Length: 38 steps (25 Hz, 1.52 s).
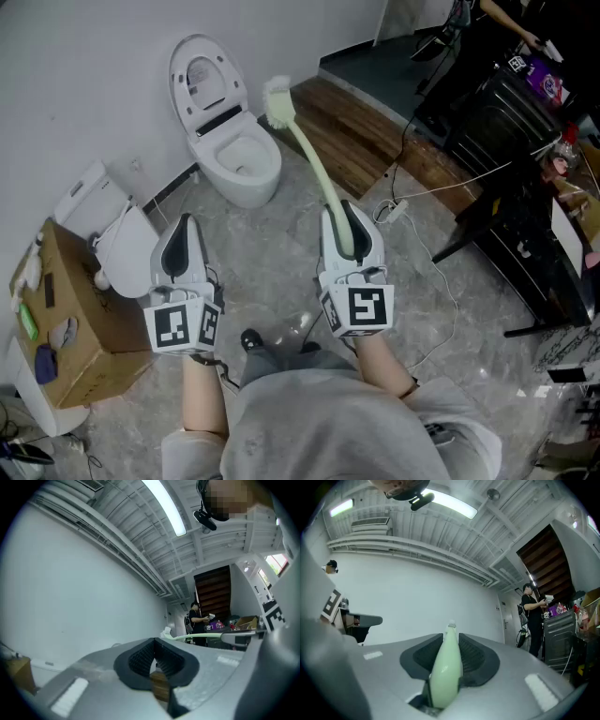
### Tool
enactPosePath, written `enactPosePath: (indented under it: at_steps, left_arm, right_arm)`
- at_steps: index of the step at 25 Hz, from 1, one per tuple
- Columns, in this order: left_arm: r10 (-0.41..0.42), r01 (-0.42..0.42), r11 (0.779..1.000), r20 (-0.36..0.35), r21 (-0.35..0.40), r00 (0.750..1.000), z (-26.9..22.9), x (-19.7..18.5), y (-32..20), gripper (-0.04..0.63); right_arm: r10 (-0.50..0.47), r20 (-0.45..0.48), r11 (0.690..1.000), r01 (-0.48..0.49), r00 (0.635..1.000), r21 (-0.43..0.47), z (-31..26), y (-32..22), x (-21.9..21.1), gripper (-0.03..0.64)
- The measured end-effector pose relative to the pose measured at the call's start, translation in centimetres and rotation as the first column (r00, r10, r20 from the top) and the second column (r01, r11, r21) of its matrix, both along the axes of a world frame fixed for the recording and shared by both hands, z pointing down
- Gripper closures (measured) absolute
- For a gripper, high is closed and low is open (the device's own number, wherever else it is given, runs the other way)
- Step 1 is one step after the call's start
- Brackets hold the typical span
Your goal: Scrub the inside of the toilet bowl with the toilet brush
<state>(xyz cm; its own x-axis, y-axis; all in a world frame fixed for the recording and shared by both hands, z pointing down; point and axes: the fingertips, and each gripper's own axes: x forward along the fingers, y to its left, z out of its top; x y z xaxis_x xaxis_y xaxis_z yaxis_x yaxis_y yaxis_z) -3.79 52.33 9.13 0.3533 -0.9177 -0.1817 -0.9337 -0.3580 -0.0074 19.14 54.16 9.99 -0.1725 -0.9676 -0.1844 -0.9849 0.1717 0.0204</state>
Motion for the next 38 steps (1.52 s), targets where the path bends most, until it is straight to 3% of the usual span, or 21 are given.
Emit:
enactPosePath:
  at_steps: [22,29,38]
  left_arm:
    - [-0.014,0.014,1.0,-0.005,0.022,1.0,-0.6,2.3,1.1,0.591]
    - [0.0,0.001,1.0,-0.018,0.031,1.0,-0.4,1.4,-3.6,0.591]
    - [0.027,-0.026,0.999,-0.023,0.045,0.999,-1.4,-1.0,-14.6,0.591]
  right_arm:
    - [-0.041,0.027,0.999,0.041,0.999,0.015,0.5,1.4,1.3,0.512]
    - [-0.047,0.034,0.999,0.047,0.998,0.009,0.8,-2.7,0.4,0.512]
    - [-0.018,0.022,1.0,0.018,1.0,0.007,0.3,-13.2,-2.3,0.512]
